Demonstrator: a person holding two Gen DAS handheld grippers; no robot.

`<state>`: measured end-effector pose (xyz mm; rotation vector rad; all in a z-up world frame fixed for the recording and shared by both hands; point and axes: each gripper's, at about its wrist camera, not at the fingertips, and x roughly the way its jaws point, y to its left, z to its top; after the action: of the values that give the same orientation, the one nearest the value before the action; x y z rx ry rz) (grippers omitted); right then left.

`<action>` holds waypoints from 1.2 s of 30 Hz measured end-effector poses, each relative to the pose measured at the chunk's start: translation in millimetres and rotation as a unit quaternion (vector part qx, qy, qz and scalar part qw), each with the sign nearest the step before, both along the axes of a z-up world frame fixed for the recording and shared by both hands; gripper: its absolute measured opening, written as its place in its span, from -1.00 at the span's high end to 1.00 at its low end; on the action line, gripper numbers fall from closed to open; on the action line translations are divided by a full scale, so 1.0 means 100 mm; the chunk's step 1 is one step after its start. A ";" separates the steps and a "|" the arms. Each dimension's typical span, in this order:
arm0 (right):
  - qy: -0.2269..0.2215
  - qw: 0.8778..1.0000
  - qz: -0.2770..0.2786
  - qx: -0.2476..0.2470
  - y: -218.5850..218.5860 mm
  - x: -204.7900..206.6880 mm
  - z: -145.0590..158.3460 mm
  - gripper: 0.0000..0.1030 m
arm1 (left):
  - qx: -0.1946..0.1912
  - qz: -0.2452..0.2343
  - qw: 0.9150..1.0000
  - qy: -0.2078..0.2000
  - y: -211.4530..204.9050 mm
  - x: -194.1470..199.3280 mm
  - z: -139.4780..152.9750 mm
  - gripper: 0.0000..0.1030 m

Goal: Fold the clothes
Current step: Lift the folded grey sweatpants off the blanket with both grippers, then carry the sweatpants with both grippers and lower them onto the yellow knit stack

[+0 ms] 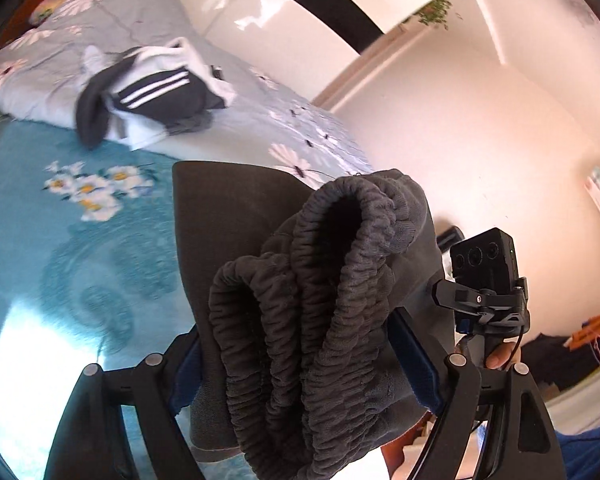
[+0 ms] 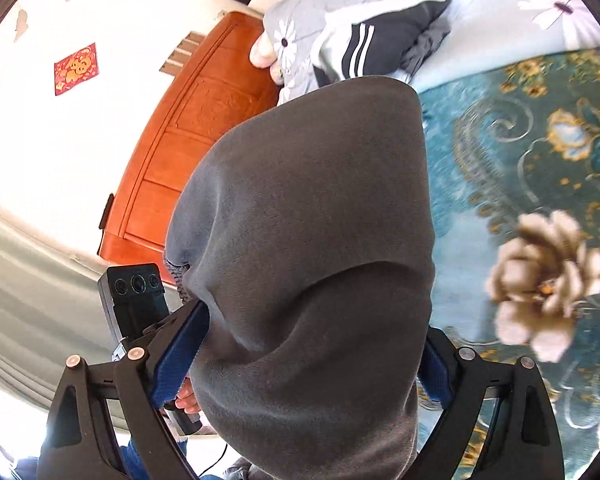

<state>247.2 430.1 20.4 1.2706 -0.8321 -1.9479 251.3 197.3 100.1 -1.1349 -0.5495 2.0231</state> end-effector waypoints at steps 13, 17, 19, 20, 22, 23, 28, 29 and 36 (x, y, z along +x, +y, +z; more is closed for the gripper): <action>-0.008 0.992 -0.098 0.083 2.68 0.45 1.06 -0.82 | -0.012 -0.182 0.983 -0.036 2.66 -0.18 0.45 -0.65; -0.029 0.987 -0.120 0.100 3.17 0.51 0.94 -0.82 | -0.019 -0.203 0.976 -0.081 3.15 -0.17 0.21 -0.65; -0.027 0.985 -0.130 0.110 3.32 0.52 0.89 -0.82 | -0.018 -0.198 0.975 -0.095 3.27 -0.18 0.06 -0.65; -0.026 0.984 -0.134 0.111 3.37 0.52 0.84 -0.82 | -0.017 -0.193 0.976 -0.101 3.31 -0.18 -0.01 -0.65; -0.030 0.985 -0.138 0.098 3.46 0.51 0.66 -0.82 | -0.019 -0.180 0.977 -0.114 3.35 -0.22 -0.15 -0.65; -0.035 0.985 -0.141 0.091 3.52 0.51 0.55 -0.82 | -0.025 -0.175 0.977 -0.121 3.35 -0.24 -0.23 -0.65; -0.067 0.983 -0.146 0.086 3.60 0.42 0.05 -0.82 | -0.061 -0.157 0.977 -0.130 3.30 -0.29 -0.58 -0.66; -0.072 0.982 -0.147 0.089 3.59 0.39 -0.01 -0.82 | -0.064 -0.155 0.977 -0.134 3.27 -0.30 -0.62 -0.67; -0.071 0.979 -0.141 0.128 3.60 0.37 0.01 -0.82 | -0.068 -0.140 0.979 -0.135 3.04 -0.34 -0.50 -0.68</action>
<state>283.9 790.1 21.6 1.5240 -0.8931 -2.2670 217.3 500.8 49.9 -1.4946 -0.3608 1.6967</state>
